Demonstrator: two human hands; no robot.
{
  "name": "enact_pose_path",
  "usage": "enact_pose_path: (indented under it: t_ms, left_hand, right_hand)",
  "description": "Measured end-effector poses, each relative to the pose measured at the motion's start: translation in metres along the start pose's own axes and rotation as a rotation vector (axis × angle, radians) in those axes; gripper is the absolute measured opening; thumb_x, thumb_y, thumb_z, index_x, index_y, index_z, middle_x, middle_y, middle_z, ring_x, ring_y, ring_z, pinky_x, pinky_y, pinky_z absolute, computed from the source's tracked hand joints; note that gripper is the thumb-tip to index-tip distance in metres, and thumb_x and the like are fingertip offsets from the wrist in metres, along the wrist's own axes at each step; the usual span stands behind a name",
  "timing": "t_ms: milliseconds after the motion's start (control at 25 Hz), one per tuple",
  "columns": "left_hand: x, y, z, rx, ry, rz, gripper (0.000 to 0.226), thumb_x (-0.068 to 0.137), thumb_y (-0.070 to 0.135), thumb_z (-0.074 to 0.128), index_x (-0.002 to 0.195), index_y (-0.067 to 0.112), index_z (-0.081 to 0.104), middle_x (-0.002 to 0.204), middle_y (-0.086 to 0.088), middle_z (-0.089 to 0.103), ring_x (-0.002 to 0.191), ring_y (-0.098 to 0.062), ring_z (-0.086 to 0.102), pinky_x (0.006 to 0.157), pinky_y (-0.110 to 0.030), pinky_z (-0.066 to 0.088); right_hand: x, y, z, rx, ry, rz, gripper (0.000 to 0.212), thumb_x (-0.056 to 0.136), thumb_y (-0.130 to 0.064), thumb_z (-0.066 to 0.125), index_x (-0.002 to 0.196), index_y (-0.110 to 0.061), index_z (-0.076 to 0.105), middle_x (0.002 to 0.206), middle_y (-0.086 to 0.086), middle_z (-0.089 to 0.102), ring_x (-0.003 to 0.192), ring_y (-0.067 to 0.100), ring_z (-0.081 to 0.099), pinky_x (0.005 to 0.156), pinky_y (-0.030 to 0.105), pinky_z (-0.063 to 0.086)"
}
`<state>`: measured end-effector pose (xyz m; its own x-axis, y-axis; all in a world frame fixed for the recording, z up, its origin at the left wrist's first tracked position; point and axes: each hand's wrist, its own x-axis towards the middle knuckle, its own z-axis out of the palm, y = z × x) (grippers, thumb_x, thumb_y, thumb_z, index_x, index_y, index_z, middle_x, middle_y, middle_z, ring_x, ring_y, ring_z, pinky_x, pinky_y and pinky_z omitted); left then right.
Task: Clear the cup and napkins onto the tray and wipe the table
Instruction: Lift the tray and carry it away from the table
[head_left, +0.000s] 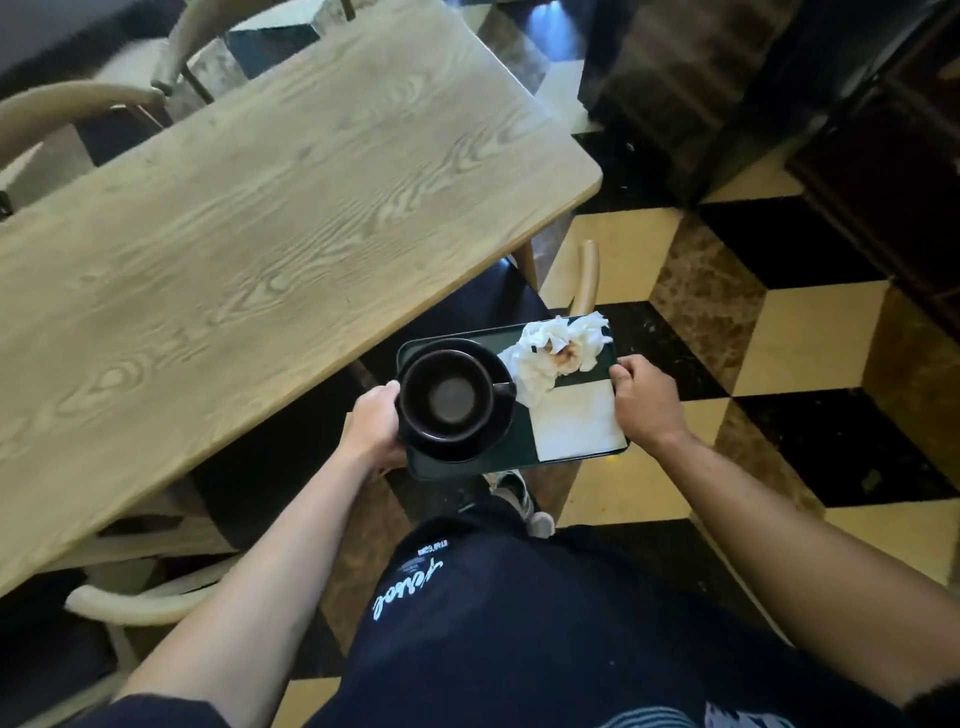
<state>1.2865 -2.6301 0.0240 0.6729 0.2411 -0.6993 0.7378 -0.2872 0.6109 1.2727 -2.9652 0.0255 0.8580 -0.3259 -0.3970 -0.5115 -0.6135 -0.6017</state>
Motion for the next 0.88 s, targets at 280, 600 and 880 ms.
enact_pose_path:
  t_ms: [280, 600, 880]
  left_hand:
    - [0.061, 0.048, 0.006, 0.109, 0.015, 0.063, 0.029, 0.101, 0.014, 0.051, 0.073, 0.020, 0.055, 0.077, 0.008, 0.057, 0.080, -0.022, 0.056, 0.065, -0.010, 0.044]
    - [0.111, 0.067, 0.003, -0.171, 0.094, -0.129, 0.030, 0.090, 0.039, 0.049, 0.082, 0.028, 0.076, 0.089, -0.005, 0.074, 0.091, -0.038, 0.071, 0.086, -0.062, 0.056]
    - [0.141, 0.110, 0.019, -0.286, 0.259, -0.231, 0.032, 0.092, 0.035, 0.049, 0.086, 0.021, 0.077, 0.097, -0.010, 0.076, 0.098, -0.033, 0.071, 0.090, -0.053, 0.055]
  right_hand:
    - [0.089, -0.053, -0.004, -0.086, -0.073, -0.014, 0.026, 0.104, -0.025, 0.043, 0.114, -0.011, 0.063, 0.107, 0.008, 0.067, 0.089, 0.019, 0.056, 0.073, 0.031, 0.039]
    - [0.193, -0.107, 0.008, -0.203, -0.210, -0.112, 0.027, 0.105, -0.026, 0.044, 0.116, -0.009, 0.062, 0.110, 0.013, 0.067, 0.092, 0.025, 0.057, 0.076, 0.034, 0.042]
    - [0.282, -0.152, 0.019, -0.245, -0.361, -0.166, 0.029, 0.107, -0.025, 0.042, 0.119, -0.008, 0.062, 0.113, 0.013, 0.067, 0.096, 0.025, 0.059, 0.083, 0.034, 0.045]
